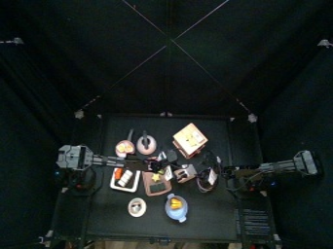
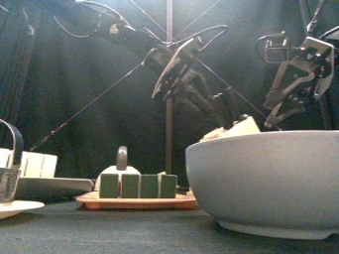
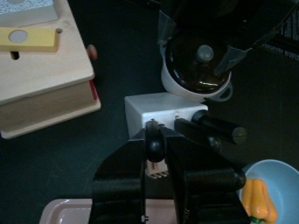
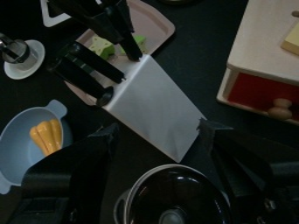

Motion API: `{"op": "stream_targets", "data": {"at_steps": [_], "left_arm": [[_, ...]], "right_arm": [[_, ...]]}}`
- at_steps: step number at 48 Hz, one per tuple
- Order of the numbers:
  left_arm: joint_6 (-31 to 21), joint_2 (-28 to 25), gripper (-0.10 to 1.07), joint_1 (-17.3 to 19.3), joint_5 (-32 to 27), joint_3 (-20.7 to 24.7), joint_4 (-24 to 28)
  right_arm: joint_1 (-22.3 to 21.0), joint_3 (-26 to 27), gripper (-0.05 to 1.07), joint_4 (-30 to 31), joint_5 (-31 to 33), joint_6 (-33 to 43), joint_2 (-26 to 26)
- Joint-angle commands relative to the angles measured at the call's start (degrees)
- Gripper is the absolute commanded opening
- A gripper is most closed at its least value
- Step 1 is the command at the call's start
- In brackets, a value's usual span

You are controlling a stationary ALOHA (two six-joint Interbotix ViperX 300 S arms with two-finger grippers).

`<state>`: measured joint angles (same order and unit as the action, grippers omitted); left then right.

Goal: Pull out cleaver

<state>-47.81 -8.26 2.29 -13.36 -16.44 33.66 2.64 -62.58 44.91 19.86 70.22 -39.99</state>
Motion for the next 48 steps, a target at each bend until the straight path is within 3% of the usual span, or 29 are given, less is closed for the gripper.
{"op": "stream_targets", "data": {"at_steps": [1, 14, 48], "left_arm": [[0.09, 1.05, 0.45, 0.00, -0.88, 1.85, 0.09], [0.18, 3.34, 0.45, -1.32, -4.48, 1.76, 0.18], [0.09, 5.98, 0.45, -1.49, -4.83, 2.20, 0.26]], "right_arm": [[-0.09, 0.53, 1.01, 0.00, -0.35, 0.09, -0.09], [-0.09, 0.44, 1.01, -0.35, -0.35, 0.09, 0.00], [0.18, 0.18, 1.01, -0.97, -0.35, 0.00, -0.09]]}}
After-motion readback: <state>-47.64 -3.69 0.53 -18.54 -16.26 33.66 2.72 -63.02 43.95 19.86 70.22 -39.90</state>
